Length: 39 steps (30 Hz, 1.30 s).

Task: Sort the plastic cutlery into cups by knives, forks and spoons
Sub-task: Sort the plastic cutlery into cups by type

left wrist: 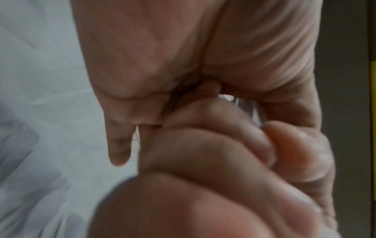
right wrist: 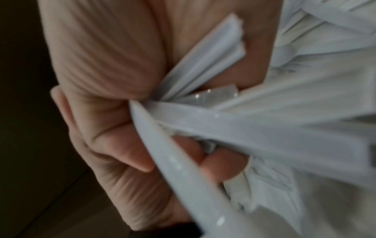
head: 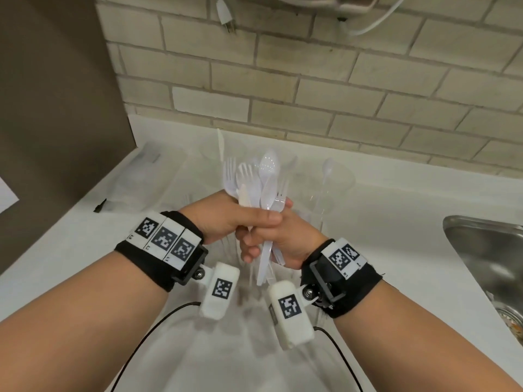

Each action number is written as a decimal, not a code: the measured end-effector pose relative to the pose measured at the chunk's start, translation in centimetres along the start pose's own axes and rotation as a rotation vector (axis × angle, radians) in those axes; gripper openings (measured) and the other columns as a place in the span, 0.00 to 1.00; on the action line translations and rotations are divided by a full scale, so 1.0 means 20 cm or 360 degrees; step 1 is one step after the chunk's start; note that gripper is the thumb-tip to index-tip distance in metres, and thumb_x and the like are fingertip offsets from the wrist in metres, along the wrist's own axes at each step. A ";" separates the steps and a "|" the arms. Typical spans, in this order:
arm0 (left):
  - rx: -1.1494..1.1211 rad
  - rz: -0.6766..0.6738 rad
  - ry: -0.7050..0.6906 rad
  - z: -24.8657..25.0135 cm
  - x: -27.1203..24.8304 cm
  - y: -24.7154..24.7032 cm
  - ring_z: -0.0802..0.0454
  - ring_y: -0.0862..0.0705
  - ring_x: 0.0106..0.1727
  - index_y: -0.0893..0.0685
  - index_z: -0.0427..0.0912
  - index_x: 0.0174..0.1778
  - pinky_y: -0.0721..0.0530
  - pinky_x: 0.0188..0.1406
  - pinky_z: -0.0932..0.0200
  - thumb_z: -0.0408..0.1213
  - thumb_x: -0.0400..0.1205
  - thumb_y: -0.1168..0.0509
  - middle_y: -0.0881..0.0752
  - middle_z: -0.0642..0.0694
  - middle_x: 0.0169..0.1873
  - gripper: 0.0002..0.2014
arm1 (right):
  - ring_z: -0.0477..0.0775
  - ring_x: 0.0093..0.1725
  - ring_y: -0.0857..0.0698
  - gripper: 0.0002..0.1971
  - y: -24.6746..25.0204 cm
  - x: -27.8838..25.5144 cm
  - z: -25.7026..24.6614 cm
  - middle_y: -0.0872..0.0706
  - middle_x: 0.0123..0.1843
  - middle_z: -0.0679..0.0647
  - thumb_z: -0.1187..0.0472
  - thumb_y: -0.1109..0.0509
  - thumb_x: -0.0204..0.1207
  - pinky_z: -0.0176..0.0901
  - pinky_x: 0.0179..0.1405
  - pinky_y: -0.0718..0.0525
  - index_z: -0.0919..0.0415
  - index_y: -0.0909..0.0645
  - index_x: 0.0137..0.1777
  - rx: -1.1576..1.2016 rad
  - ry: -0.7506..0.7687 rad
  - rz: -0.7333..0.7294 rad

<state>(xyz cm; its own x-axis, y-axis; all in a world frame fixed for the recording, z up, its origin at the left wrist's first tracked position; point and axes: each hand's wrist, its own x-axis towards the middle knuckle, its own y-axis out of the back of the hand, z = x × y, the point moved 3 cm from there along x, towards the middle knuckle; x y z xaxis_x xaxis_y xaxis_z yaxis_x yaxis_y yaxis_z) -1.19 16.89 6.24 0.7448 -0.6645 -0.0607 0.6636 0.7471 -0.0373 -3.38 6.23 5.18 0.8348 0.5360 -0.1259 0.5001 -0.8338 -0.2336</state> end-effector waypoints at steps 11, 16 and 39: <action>-0.0180 0.0763 -0.0184 0.04 0.01 0.00 0.41 0.10 0.49 0.11 0.39 0.44 0.17 0.54 0.33 0.31 0.77 0.30 0.08 0.38 0.44 0.04 | 0.57 0.31 0.19 0.14 0.00 0.04 -0.01 0.21 0.34 0.56 0.81 0.34 0.63 0.50 0.33 0.13 0.62 0.16 0.38 -0.0338 -0.0040 0.0203; -0.0399 0.0156 -0.0092 0.01 -0.01 -0.03 0.52 0.08 0.39 0.17 0.30 0.61 0.13 0.35 0.59 0.43 0.62 0.18 0.11 0.35 0.52 0.34 | 0.54 0.17 0.28 0.07 -0.02 0.02 -0.01 0.31 0.19 0.57 0.76 0.41 0.55 0.43 0.25 0.22 0.66 0.28 0.31 0.0082 -0.0130 -0.0010; -0.0402 0.0691 -0.0298 -0.03 -0.02 0.04 0.51 0.22 0.24 0.15 0.38 0.46 0.22 0.25 0.57 0.34 0.72 0.29 0.20 0.44 0.26 0.08 | 0.58 0.37 0.13 0.13 0.01 0.09 -0.27 0.15 0.37 0.53 0.54 0.18 0.65 0.54 0.43 0.11 0.57 0.18 0.43 -0.0781 0.0560 0.0874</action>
<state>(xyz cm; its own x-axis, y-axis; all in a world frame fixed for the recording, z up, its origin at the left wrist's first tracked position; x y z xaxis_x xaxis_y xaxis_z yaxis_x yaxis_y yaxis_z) -1.05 17.77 5.62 0.9621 -0.2672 0.0538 0.2712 0.9182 -0.2887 -0.57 6.23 10.04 0.9729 0.0292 0.2296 -0.0257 -0.9722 0.2329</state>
